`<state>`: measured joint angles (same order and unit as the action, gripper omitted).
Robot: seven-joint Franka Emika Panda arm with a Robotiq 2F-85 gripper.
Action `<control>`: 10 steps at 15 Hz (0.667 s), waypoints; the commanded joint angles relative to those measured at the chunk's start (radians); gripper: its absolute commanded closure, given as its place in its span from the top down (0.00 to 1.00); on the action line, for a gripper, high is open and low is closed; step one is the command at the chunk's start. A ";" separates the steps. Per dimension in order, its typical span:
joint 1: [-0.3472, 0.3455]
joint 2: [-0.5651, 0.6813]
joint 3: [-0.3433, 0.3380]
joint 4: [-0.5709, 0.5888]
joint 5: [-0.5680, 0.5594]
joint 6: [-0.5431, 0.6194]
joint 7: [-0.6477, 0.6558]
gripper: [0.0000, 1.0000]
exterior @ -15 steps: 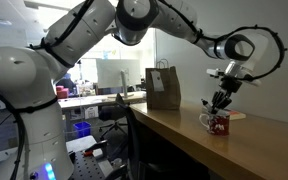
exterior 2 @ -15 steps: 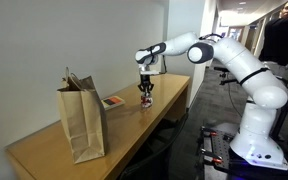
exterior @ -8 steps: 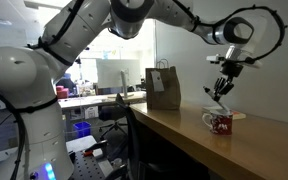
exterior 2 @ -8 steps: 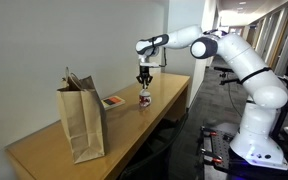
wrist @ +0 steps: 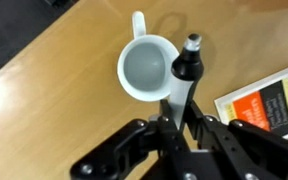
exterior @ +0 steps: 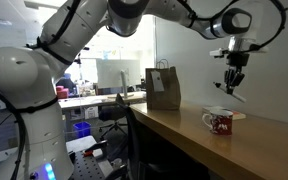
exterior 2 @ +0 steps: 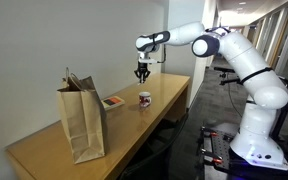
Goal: Put the marker on the table
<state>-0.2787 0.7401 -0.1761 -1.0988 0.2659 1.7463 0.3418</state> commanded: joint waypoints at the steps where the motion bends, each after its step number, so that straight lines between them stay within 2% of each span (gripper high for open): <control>1: 0.016 0.117 -0.025 0.121 -0.035 0.081 0.084 0.05; 4: 0.027 0.202 -0.042 0.205 -0.068 0.180 0.151 0.05; 6: 0.047 0.242 -0.077 0.256 -0.119 0.207 0.235 0.05; 8: 0.062 0.263 -0.107 0.294 -0.160 0.180 0.305 0.05; 10: 0.061 0.271 -0.103 0.315 -0.166 0.137 0.321 0.05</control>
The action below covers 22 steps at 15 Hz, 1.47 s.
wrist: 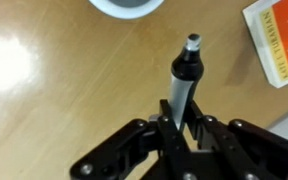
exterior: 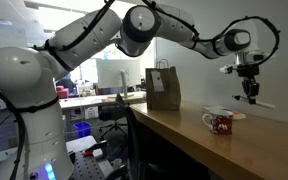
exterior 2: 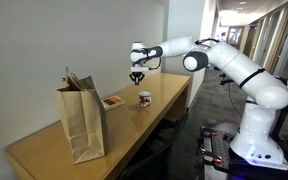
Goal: Put the marker on the table
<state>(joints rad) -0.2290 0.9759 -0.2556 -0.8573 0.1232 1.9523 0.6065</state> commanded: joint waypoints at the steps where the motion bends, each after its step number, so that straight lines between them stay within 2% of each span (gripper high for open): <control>1: 0.008 0.038 -0.015 0.081 -0.013 -0.097 0.052 0.05; 3: -0.004 0.040 0.012 0.094 0.013 -0.149 0.030 0.05; 4: -0.005 0.045 0.014 0.101 0.015 -0.158 0.040 0.47; 6: -0.003 0.049 0.014 0.110 0.010 -0.151 0.043 0.54; 9: 0.002 0.047 0.005 0.119 0.000 -0.118 0.048 0.78; 12: -0.012 0.012 0.023 0.114 0.022 -0.139 0.019 0.99; 16: -0.032 -0.082 0.065 0.078 0.059 -0.188 -0.118 1.00; 19: -0.047 -0.167 0.106 0.054 0.091 -0.318 -0.252 1.00; 22: -0.027 -0.229 0.094 0.048 0.044 -0.455 -0.336 1.00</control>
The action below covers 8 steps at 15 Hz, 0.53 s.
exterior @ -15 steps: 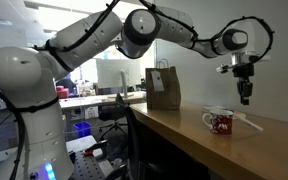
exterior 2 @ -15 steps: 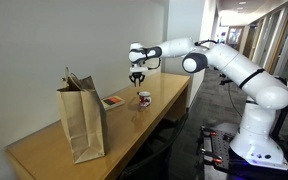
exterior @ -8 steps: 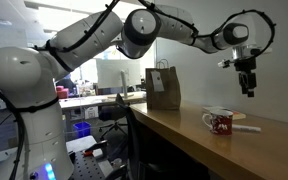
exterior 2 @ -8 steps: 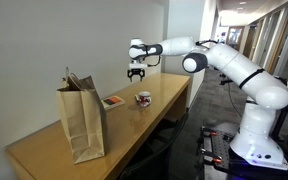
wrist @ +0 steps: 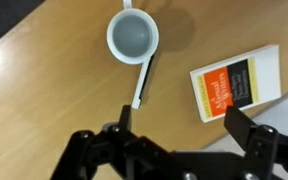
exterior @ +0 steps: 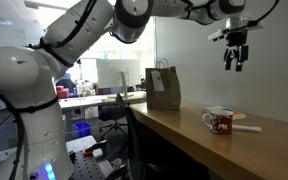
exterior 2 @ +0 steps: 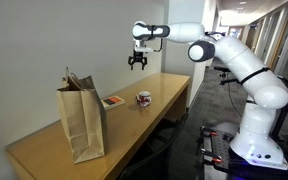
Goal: Put the marker on the table
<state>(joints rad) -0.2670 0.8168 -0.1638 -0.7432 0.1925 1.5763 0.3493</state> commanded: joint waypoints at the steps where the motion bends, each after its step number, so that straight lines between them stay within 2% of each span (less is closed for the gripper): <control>1: 0.017 -0.083 -0.004 -0.069 -0.036 -0.098 -0.083 1.00; 3: 0.026 -0.100 -0.011 -0.078 -0.055 -0.125 -0.081 1.00; 8: 0.040 -0.123 -0.006 -0.121 -0.080 -0.107 -0.127 1.00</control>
